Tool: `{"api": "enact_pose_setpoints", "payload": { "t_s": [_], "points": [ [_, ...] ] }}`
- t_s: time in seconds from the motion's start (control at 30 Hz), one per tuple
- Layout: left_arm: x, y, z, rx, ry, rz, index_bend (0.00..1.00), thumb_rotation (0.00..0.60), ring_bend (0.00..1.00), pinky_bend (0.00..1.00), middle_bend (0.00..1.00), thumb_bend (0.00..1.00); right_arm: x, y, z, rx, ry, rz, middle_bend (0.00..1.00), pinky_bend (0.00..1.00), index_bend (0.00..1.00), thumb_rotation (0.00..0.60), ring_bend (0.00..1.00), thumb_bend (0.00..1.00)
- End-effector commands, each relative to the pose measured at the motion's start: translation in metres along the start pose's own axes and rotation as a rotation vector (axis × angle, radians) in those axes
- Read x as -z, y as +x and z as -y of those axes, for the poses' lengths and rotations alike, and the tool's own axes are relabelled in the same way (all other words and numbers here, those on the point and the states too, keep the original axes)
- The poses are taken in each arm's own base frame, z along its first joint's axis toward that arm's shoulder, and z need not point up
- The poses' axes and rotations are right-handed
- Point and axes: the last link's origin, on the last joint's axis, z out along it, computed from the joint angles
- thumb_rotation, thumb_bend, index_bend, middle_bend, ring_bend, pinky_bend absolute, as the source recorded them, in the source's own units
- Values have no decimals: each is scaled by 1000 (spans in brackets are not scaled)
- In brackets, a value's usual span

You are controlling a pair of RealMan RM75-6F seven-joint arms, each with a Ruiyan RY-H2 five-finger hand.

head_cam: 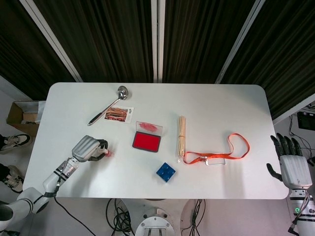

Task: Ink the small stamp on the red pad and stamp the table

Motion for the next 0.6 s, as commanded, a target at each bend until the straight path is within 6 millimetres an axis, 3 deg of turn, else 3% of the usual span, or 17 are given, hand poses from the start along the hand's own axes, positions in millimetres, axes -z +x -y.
{"api": "enact_pose_setpoints", "payload": {
  "t_s": [0.03, 0.3, 0.6],
  "points": [
    [-2, -2, -1, 0, -6, 6, 636, 600, 974, 996, 611, 454, 0, 0, 0, 1, -2, 2, 0, 0, 0, 600, 0, 219],
    [-3, -7, 0, -8, -7, 24, 632, 600, 974, 997, 607, 456, 0, 0, -2, 4, -10, 3, 0, 0, 0, 600, 0, 218],
    [-2, -9, 2, -3, -9, 38, 555, 600, 973, 996, 565, 427, 0, -2, -3, 5, -13, 13, 0, 0, 0, 600, 0, 229]
  ]
}}
